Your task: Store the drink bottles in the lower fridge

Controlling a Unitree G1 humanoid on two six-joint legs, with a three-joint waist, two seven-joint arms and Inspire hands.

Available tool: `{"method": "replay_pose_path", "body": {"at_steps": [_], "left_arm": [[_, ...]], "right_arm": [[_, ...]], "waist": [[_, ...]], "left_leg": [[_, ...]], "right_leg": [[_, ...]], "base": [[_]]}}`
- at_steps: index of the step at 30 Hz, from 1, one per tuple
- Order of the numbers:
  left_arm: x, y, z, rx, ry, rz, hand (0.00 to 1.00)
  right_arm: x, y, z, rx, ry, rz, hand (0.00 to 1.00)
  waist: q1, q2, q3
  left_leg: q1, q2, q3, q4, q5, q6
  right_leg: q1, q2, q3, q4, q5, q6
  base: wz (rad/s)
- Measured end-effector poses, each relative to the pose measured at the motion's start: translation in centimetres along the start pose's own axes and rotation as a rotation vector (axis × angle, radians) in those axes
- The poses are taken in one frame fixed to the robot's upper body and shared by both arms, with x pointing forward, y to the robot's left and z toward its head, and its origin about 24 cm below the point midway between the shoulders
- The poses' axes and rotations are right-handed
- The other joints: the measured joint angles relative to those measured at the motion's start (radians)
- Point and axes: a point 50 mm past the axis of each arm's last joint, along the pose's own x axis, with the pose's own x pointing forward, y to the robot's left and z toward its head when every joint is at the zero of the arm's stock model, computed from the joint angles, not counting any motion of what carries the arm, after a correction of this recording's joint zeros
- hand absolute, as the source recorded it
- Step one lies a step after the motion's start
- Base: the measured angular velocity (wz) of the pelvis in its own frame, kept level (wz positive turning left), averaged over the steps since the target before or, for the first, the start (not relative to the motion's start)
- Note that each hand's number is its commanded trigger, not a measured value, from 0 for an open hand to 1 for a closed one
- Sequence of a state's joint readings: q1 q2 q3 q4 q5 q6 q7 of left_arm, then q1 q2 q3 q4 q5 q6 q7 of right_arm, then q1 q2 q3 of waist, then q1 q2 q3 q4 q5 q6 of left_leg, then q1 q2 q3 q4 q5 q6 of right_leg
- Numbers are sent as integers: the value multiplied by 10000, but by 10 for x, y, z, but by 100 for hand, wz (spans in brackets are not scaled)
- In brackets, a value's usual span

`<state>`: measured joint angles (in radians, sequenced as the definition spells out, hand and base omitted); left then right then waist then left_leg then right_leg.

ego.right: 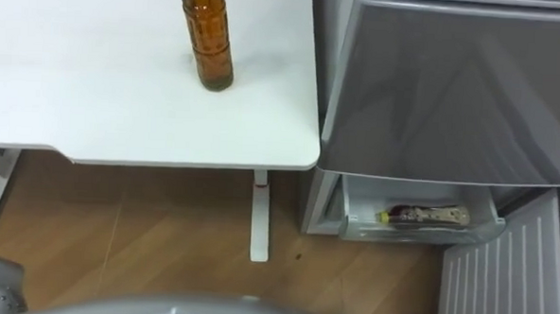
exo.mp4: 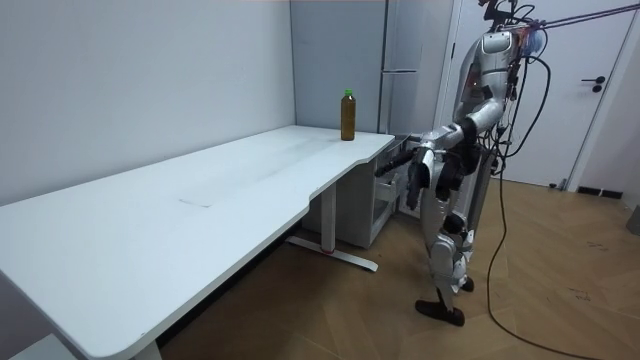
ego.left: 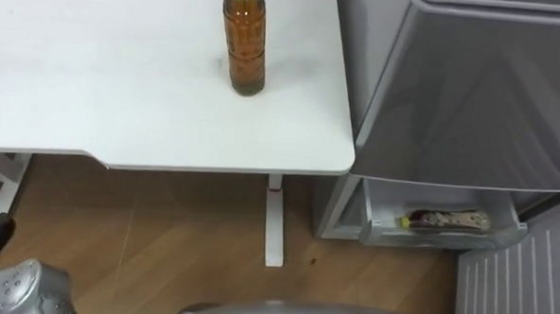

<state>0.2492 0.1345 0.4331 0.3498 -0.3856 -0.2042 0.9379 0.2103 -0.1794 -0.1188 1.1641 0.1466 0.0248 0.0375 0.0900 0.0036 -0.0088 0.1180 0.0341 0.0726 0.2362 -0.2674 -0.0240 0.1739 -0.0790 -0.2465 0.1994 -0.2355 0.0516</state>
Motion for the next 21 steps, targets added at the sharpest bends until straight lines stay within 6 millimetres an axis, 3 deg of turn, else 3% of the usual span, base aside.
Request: {"method": "replay_pose_path", "body": {"at_steps": [4,13,18,21], "left_arm": [[-3,-10,39,-942,-1827,-479,0],[-23,-23,109,-3436,-3939,-2322,0],[-40,-29,139,-4215,-5042,-3924,0],[-56,-36,146,-4503,-5277,-5187,0]], "right_arm": [[0,0,1,-242,-167,259,0],[-1,0,-3,-285,-305,470,0],[1,2,5,-513,-489,817,0],[1,3,8,-398,-500,887,0]], "waist": [[-35,57,2],[-119,117,11],[-606,77,198],[-842,87,217]], "left_leg": [[-12,-50,-225,36,14,12],[5,-101,-268,46,26,30],[50,-107,-252,49,31,36],[-23,-111,-263,36,34,40]], "right_leg": [[6,0,-24,-25,0,0],[29,-31,-11,-140,2,4],[185,-28,-32,-183,-3,10],[183,-7,-11,-303,7,23]], "base": [[4],[0],[2],[2]]}}
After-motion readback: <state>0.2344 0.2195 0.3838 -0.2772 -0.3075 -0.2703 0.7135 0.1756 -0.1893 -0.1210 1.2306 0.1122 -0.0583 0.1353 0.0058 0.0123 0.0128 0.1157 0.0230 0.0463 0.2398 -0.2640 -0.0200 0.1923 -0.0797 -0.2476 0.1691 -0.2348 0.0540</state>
